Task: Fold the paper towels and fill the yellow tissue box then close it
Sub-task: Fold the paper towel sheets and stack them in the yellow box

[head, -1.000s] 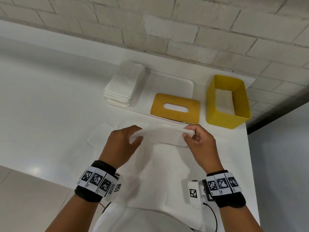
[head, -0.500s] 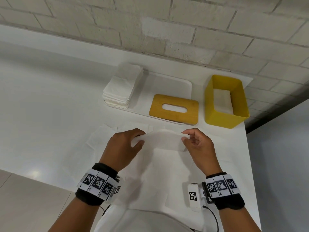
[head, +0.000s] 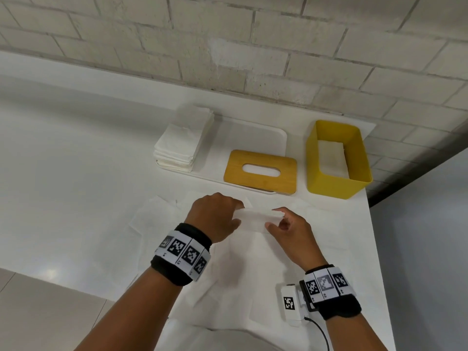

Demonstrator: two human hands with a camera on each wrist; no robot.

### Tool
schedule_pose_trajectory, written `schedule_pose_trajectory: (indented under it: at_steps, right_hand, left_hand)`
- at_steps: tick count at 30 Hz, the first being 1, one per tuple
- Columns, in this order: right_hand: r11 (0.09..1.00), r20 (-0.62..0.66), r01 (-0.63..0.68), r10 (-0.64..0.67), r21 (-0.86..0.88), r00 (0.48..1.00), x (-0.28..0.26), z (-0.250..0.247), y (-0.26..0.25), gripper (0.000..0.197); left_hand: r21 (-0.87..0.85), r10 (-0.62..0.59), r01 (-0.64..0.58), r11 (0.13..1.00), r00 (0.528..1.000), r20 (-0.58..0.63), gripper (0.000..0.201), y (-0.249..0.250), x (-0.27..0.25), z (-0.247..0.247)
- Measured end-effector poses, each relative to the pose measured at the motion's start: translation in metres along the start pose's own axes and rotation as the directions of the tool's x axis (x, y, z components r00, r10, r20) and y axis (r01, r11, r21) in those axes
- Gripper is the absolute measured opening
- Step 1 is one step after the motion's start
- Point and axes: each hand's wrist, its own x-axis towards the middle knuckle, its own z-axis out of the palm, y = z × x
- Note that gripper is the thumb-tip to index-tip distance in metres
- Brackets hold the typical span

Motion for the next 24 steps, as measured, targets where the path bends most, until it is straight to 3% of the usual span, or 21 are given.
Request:
schedule_pose_trajectory:
  at_steps: [3, 5, 8, 9, 14, 16, 18, 20, 24]
  right_hand:
    - [1.000, -0.009, -0.017, 0.017, -0.012, 1.000, 0.002, -0.001, -0.002, 0.012]
    - [1.000, -0.036, 0.006, -0.005, 0.029, 0.999, 0.001, -0.005, -0.004, 0.024]
    - [0.945, -0.033, 0.031, -0.021, 0.325, 0.999, -0.004, -0.013, -0.015, 0.008]
    - [0.906, -0.017, 0.023, -0.017, 0.423, 1.000, -0.006, -0.014, -0.021, 0.012]
    - [0.751, 0.009, 0.055, -0.080, 0.658, 0.997, -0.008, -0.011, -0.049, 0.021]
    - [0.725, 0.004, 0.083, -0.118, 0.684, 0.993, -0.009, -0.006, -0.062, 0.029]
    - [0.727, -0.044, 0.143, -0.154, 0.671, 0.987, -0.011, -0.002, -0.075, 0.031]
    - [0.754, -0.132, 0.221, -0.178, 0.618, 0.975, -0.013, 0.003, -0.085, 0.026]
    - [0.816, -0.254, 0.338, -0.242, 0.469, 0.936, -0.014, 0.010, -0.094, 0.023]
  left_hand:
    - [0.018, -0.007, 0.007, 1.000, 1.000, 0.021, 0.026, 0.006, 0.001, 0.009]
    - [-0.033, -0.020, 0.021, 0.999, 1.000, 0.011, 0.023, 0.005, -0.001, 0.008]
    - [-0.255, -0.024, 0.016, 0.967, 0.999, -0.029, 0.015, -0.003, -0.008, -0.005]
    - [-0.357, -0.036, 0.015, 0.934, 0.998, -0.051, 0.015, -0.006, -0.011, -0.009]
    - [-0.802, -0.183, 0.031, 0.596, 0.978, -0.099, 0.012, -0.004, -0.021, -0.014]
    - [-0.895, -0.213, 0.021, 0.445, 0.974, -0.083, 0.012, 0.002, -0.023, -0.010]
    - [-0.929, -0.233, 0.004, 0.371, 0.968, -0.089, 0.011, 0.007, -0.023, -0.005]
    - [-0.912, -0.256, -0.027, 0.409, 0.956, -0.143, 0.011, 0.010, -0.021, 0.000]
    - [-0.820, -0.263, -0.081, 0.566, 0.926, -0.273, 0.026, 0.017, -0.017, 0.007]
